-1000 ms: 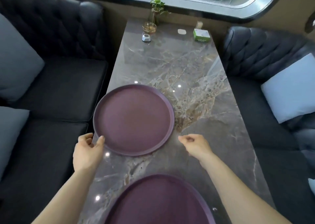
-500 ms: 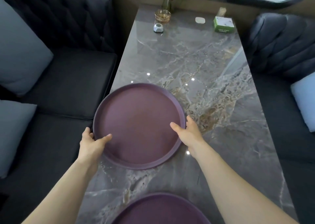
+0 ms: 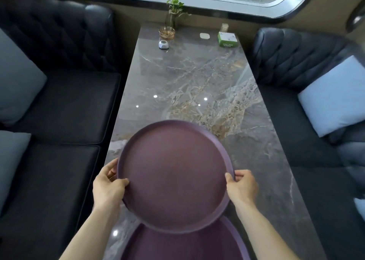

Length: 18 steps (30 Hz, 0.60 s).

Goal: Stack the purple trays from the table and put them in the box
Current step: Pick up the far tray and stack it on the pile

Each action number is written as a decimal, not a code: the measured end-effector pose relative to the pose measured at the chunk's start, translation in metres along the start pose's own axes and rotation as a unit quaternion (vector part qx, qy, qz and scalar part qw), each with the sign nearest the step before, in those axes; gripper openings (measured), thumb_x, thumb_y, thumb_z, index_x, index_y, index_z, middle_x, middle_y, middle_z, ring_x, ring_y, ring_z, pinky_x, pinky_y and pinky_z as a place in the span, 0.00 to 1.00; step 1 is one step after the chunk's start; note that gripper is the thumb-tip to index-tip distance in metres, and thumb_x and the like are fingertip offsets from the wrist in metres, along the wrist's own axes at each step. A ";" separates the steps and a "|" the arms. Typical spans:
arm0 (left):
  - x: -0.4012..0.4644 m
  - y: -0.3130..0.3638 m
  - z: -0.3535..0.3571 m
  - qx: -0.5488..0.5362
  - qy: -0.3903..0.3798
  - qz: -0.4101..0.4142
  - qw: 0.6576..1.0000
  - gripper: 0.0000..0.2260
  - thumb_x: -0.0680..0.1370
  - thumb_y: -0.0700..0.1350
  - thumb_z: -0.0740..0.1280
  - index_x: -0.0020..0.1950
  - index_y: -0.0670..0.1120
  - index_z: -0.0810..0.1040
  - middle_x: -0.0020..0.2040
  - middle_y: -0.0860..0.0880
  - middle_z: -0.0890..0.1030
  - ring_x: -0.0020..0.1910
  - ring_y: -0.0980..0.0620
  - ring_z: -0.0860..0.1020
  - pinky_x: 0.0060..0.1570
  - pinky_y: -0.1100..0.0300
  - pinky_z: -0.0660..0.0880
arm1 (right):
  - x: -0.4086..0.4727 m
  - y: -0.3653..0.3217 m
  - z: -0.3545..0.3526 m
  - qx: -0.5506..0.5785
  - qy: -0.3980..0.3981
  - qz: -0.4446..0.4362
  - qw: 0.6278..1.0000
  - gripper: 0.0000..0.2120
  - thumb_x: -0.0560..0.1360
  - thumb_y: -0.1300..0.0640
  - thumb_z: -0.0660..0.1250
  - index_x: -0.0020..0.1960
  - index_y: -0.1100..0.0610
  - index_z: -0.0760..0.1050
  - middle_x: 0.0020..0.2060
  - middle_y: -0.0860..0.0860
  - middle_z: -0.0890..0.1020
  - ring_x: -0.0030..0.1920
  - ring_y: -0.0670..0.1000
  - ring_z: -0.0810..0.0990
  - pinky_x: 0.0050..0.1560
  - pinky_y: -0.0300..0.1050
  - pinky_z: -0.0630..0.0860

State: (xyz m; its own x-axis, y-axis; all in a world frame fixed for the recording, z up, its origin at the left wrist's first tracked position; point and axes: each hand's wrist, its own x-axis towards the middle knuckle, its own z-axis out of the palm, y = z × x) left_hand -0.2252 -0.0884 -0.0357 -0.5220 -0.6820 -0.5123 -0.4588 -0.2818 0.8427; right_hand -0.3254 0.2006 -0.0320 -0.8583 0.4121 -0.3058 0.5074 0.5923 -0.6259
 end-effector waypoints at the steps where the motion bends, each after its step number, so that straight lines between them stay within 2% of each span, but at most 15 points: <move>1: -0.008 -0.007 -0.005 0.011 -0.005 0.002 1.000 0.32 0.69 0.24 0.65 0.66 0.52 0.77 0.51 0.52 0.82 0.52 0.49 0.81 0.45 0.57 0.76 | -0.011 0.011 -0.008 0.001 0.005 0.004 1.000 0.11 0.74 0.58 0.73 0.54 0.61 0.78 0.39 0.51 0.79 0.49 0.59 0.82 0.48 0.46 0.71; 6: -0.055 -0.041 -0.030 0.083 -0.018 0.008 0.996 0.29 0.68 0.27 0.68 0.63 0.53 0.79 0.52 0.51 0.82 0.51 0.49 0.81 0.55 0.49 0.77 | -0.071 0.071 -0.041 -0.020 0.036 0.027 0.999 0.11 0.74 0.56 0.74 0.54 0.59 0.81 0.43 0.57 0.86 0.52 0.61 0.82 0.51 0.49 0.74; 9: -0.081 -0.061 -0.049 0.140 -0.030 0.029 0.989 0.27 0.67 0.31 0.72 0.59 0.57 0.80 0.48 0.54 0.83 0.50 0.49 0.82 0.58 0.46 0.77 | -0.108 0.104 -0.056 -0.019 0.041 0.050 0.998 0.10 0.73 0.59 0.75 0.54 0.59 0.82 0.36 0.54 0.82 0.48 0.59 0.82 0.49 0.49 0.73; 13: -0.106 -0.085 -0.069 0.195 -0.027 0.051 0.979 0.22 0.66 0.36 0.76 0.53 0.57 0.81 0.43 0.56 0.84 0.46 0.50 0.83 0.55 0.49 0.77 | -0.148 0.138 -0.067 -0.033 0.048 0.067 0.996 0.09 0.72 0.62 0.74 0.53 0.58 0.81 0.34 0.51 0.78 0.47 0.58 0.81 0.44 0.44 0.69; 16: -0.117 -0.098 -0.080 0.221 -0.025 0.057 0.973 0.21 0.66 0.37 0.77 0.55 0.54 0.82 0.42 0.56 0.83 0.44 0.51 0.82 0.50 0.53 0.75 | -0.167 0.160 -0.065 -0.049 0.049 0.070 0.995 0.08 0.72 0.61 0.74 0.51 0.55 0.82 0.30 0.44 0.77 0.40 0.55 0.77 0.44 0.45 0.71; 18: -0.121 -0.106 -0.086 0.233 -0.029 0.061 0.970 0.21 0.66 0.36 0.77 0.56 0.52 0.82 0.42 0.54 0.84 0.42 0.53 0.81 0.48 0.54 0.73 | -0.177 0.171 -0.063 -0.052 0.056 0.070 0.995 0.07 0.72 0.61 0.75 0.49 0.53 0.81 0.27 0.40 0.76 0.39 0.55 0.79 0.44 0.46 0.74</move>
State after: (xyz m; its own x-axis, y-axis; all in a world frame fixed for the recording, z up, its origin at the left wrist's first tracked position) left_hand -0.0515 -0.0336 -0.0488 -0.6267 -0.6477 -0.4333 -0.6588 0.1433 0.7386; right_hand -0.0820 0.2725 -0.0393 -0.7673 0.5667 -0.3004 0.6321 0.5889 -0.5037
